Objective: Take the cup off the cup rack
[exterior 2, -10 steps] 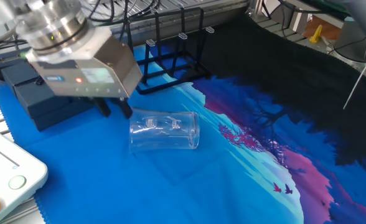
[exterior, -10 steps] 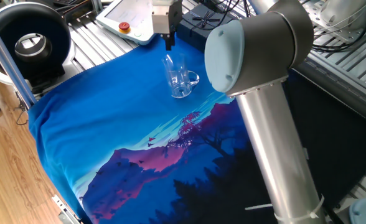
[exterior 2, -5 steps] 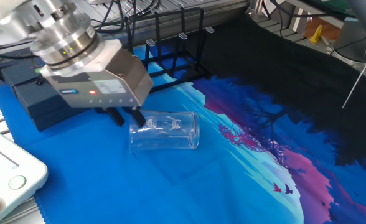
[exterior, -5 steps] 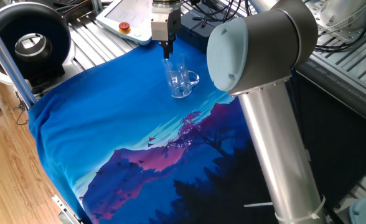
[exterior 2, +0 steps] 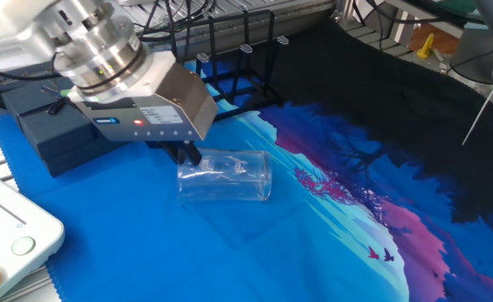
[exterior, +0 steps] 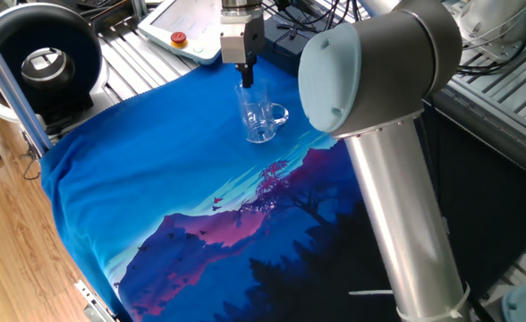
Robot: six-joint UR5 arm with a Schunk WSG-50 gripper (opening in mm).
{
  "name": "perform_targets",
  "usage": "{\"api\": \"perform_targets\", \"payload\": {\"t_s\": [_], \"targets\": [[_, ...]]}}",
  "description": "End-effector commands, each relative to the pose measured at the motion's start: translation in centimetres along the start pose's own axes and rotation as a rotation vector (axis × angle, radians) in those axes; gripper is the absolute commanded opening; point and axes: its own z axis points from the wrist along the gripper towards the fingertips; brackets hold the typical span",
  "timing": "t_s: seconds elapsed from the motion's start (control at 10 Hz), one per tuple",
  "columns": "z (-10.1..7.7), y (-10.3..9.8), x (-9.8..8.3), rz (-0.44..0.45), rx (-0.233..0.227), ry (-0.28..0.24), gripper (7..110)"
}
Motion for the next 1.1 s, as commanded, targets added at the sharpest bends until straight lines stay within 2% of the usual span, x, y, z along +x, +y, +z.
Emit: {"api": "perform_targets", "payload": {"t_s": [0.0,0.2,0.3,0.4,0.5,0.6,0.7,1.0], "targets": [[-0.2,0.6,0.4,-0.015,-0.023,0.0,22],[-1.4,1.0,0.9,-0.018,-0.03,0.017,22],[-1.5,1.2,0.8,-0.015,-0.034,0.015,22],[-1.1,1.7,0.3,-0.008,-0.064,-0.003,22],[-0.6,3.3,-0.6,-0.018,-0.143,-0.039,22],[-0.4,3.6,-0.9,-0.021,-0.16,-0.047,22],[-0.8,3.9,-0.5,-0.011,-0.158,-0.036,7],[-2.6,4.9,1.0,0.016,-0.142,0.002,7]]}}
